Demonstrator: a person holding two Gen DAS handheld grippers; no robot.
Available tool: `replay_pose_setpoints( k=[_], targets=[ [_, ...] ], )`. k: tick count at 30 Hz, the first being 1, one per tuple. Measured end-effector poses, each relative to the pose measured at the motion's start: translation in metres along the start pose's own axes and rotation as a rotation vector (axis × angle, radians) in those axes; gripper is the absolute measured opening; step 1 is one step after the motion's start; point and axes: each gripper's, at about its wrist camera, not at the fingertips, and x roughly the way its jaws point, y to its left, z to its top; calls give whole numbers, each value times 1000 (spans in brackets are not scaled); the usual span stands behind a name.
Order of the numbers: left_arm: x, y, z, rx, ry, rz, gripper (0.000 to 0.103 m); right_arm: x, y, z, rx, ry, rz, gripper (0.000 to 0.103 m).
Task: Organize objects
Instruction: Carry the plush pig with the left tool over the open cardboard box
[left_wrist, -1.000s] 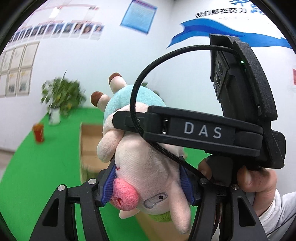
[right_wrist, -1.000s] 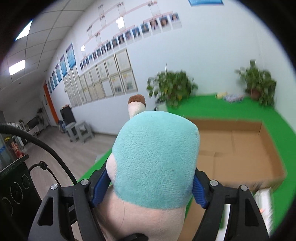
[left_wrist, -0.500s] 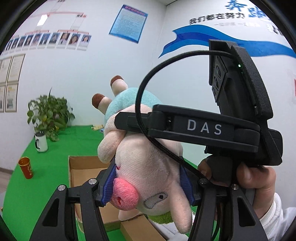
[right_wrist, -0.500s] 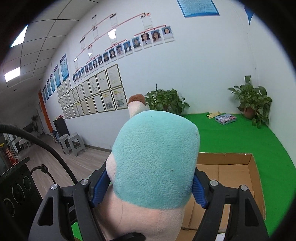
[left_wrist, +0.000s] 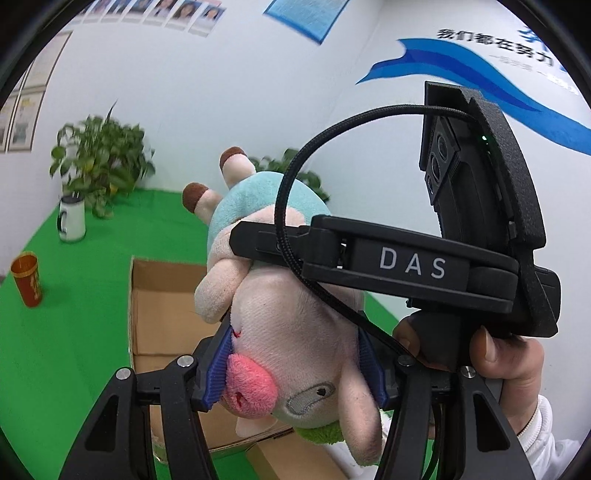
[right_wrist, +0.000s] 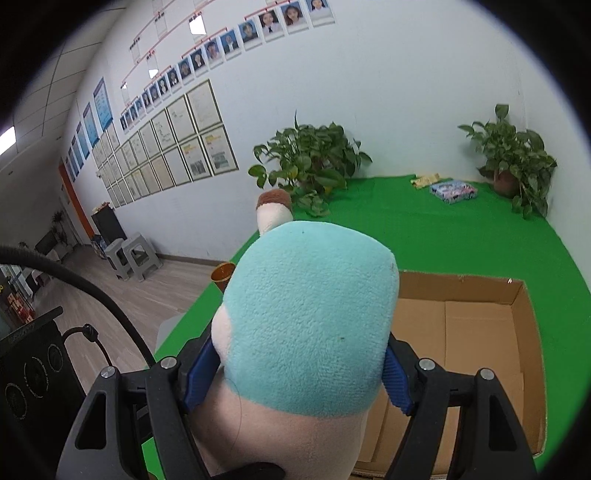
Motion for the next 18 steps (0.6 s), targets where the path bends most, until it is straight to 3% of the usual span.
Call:
replay_pose_setpoints(
  k=[15,18],
  targets=[
    [110,142,-85,-228,221,92,57,124,-39,-50,71,273,65,75],
    [124,163,-99,-262,247,109,61,140,-43,-59,89,315,71,75]
  ],
)
